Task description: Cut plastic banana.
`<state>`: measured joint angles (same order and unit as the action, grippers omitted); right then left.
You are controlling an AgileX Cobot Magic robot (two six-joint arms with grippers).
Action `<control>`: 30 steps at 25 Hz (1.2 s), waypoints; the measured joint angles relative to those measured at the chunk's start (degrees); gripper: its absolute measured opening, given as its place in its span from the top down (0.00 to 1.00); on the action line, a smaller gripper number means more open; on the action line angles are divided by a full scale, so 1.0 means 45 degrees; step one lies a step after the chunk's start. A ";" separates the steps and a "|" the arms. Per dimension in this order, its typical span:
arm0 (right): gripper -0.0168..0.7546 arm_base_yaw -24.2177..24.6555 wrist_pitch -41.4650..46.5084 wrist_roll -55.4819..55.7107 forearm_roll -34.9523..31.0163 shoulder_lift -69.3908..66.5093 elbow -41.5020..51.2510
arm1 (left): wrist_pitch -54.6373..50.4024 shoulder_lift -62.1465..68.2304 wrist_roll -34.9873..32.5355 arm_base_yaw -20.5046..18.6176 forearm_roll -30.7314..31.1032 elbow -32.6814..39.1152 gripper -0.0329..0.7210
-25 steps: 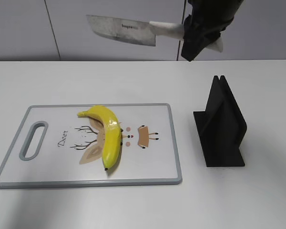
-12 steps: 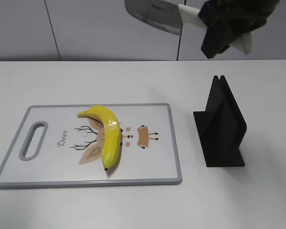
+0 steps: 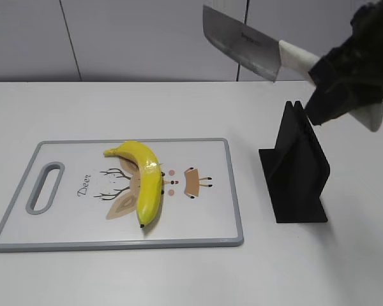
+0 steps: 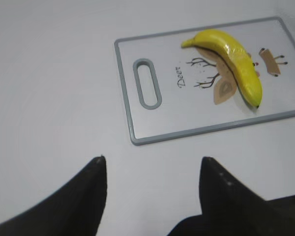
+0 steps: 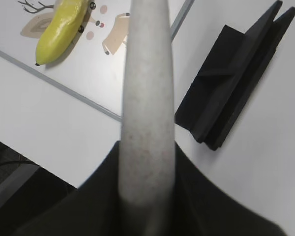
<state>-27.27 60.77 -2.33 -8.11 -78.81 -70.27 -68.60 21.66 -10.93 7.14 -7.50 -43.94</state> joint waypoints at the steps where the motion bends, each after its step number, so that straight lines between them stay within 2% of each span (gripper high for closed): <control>1: 0.76 0.0000 -0.0069 0.0027 -0.0016 0.0219 0.0368 | 0.0000 -0.0554 0.0000 0.0000 0.0000 0.0131 0.20; 12: 0.76 0.0000 -0.1445 0.1474 0.0066 0.2653 0.3685 | -0.0297 -0.4475 0.0000 0.0000 -0.0027 0.2387 0.20; 20: 0.76 0.0000 -0.1603 0.3819 0.1499 0.4139 0.4871 | 0.1409 -0.4522 0.0000 0.0000 -0.0027 0.3114 0.23; 24: 0.76 0.0000 -0.1696 0.4840 0.1951 0.4292 0.4978 | 0.1660 -0.4522 0.0000 0.0000 -0.0027 0.3215 0.28; 30: 0.76 0.0000 -0.2529 0.6270 0.2619 0.3800 0.5017 | 0.1716 -0.4522 0.0000 0.0000 -0.0037 0.3256 0.29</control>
<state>-27.27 49.39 25.88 3.67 -61.71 -47.70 -60.87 1.31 -10.93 7.14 -7.67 -29.29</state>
